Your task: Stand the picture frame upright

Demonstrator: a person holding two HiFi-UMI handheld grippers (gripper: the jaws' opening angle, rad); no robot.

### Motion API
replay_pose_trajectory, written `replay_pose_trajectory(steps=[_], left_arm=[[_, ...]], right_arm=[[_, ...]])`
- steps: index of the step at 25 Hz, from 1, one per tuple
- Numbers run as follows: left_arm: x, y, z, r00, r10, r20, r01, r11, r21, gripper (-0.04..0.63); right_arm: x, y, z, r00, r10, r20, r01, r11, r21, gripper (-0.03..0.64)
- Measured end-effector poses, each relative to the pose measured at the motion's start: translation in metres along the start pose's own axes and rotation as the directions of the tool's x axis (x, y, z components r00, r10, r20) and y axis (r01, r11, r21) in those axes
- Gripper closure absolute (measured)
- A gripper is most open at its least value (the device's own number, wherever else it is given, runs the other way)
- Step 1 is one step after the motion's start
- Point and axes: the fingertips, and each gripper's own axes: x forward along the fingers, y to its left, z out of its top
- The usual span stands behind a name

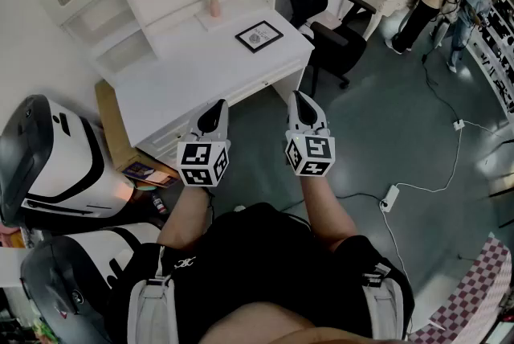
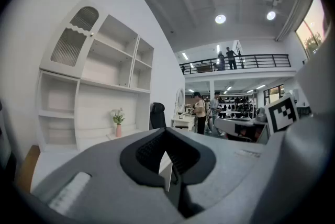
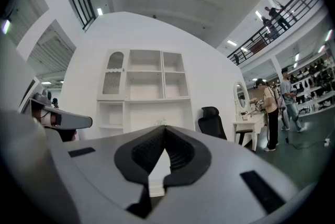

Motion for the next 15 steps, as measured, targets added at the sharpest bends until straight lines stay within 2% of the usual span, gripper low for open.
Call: replay_pose_trajectory(steps=[5, 15], left_arm=[[0.0, 0.015, 0.003, 1.0, -0.012, 0.005, 0.012, 1.0, 0.009, 0.58], [0.0, 0.045, -0.002, 0.998, -0.06, 0.011, 0.06, 0.998, 0.0, 0.58]], right_arm=[[0.01, 0.015, 0.0, 1.0, -0.004, 0.011, 0.003, 1.0, 0.015, 0.615], [0.023, 0.042, 0.0, 0.999, -0.037, 0.021, 0.038, 0.999, -0.018, 0.615]])
